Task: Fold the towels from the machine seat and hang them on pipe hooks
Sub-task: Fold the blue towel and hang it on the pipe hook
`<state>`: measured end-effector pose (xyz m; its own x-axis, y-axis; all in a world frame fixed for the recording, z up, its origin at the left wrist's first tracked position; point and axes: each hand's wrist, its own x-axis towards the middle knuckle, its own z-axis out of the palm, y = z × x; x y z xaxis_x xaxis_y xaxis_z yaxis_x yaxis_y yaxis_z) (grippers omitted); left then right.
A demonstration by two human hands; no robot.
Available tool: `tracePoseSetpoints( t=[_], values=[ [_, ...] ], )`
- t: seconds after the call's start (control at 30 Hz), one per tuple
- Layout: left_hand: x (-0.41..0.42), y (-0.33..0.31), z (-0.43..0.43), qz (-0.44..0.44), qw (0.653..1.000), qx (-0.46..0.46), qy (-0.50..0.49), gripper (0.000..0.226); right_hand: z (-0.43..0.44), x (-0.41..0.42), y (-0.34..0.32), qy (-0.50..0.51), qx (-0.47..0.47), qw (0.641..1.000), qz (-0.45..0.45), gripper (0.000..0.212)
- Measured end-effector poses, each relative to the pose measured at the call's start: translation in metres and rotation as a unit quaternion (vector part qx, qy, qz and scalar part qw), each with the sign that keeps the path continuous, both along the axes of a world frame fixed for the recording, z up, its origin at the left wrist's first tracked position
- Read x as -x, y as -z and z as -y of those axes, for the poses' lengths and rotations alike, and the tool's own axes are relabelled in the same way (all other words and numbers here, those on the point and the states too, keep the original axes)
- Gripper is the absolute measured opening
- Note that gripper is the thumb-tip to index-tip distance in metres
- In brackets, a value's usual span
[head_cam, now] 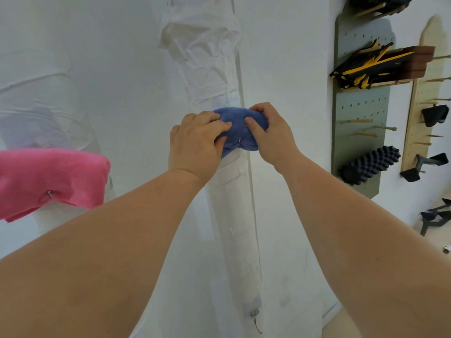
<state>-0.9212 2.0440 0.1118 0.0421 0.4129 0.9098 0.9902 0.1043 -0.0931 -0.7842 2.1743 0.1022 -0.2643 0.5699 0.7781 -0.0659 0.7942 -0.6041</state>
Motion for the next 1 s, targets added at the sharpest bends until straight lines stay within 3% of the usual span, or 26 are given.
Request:
tracePoseSetpoints(
  t=[0.23, 0.4, 0.67, 0.8, 0.9, 1.0],
  values=[
    [-0.011, -0.001, 0.01, -0.027, 0.996, 0.059, -0.061, 0.036, 0.006, -0.006, 0.005, 0.094, -0.049, 0.991, 0.078, 0.045],
    [-0.019, 0.006, 0.02, -0.022, 0.993, 0.07, -0.09, 0.04, 0.018, -0.015, 0.004, 0.077, -0.038, 0.994, 0.074, 0.06],
    [-0.033, 0.007, 0.043, 0.01, 0.984, 0.134, -0.116, 0.065, 0.043, -0.044, 0.01, 0.075, 0.011, 0.994, 0.078, 0.074],
    [-0.034, 0.015, 0.052, 0.026, 0.981, 0.151, -0.118, 0.067, 0.062, -0.049, 0.02, 0.091, 0.009, 0.991, 0.102, 0.072],
    [-0.025, 0.021, 0.053, 0.057, 0.979, 0.175, -0.094, 0.063, 0.074, -0.038, 0.028, 0.08, -0.001, 0.985, 0.153, 0.069],
    [-0.023, 0.028, 0.05, 0.147, 0.965, 0.215, 0.003, 0.063, 0.074, -0.03, 0.027, 0.093, 0.001, 0.977, 0.191, 0.072]
  ],
)
